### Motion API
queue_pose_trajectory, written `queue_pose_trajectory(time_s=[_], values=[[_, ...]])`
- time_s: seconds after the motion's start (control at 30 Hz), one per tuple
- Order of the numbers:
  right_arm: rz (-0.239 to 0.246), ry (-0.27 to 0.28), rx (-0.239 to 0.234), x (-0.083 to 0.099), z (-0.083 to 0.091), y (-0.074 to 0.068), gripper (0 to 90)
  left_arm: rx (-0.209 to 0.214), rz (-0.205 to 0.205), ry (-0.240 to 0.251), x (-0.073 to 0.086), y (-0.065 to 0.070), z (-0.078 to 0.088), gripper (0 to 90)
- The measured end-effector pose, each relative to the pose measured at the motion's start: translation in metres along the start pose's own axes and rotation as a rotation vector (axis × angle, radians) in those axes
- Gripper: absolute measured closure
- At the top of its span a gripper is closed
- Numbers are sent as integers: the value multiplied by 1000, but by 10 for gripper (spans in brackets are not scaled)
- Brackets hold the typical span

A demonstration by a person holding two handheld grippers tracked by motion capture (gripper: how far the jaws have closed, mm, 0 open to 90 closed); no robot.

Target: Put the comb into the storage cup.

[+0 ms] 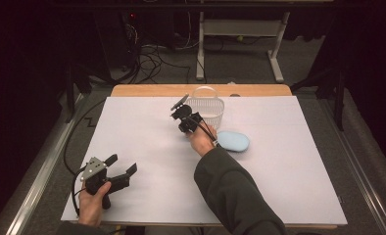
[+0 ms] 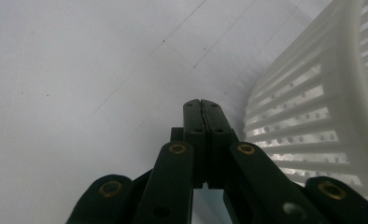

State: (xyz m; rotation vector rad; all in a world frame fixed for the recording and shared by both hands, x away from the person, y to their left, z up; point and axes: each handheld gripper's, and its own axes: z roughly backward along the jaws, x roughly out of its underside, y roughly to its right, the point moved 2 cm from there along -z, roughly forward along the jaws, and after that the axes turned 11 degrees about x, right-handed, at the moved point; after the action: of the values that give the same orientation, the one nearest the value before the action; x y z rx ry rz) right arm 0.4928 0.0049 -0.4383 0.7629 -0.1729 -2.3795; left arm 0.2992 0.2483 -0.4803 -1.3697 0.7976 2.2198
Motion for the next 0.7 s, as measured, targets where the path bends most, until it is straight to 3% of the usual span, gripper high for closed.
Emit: queue_pose_trajectory(time_s=[0.1, 0.7], values=[[23, -7, 13, -2, -2, 0, 900, 4, 2, 2, 0, 1, 0, 154], [26, -25, 46, -3, -3, 4, 900, 10, 4, -2, 0, 1, -1, 154]])
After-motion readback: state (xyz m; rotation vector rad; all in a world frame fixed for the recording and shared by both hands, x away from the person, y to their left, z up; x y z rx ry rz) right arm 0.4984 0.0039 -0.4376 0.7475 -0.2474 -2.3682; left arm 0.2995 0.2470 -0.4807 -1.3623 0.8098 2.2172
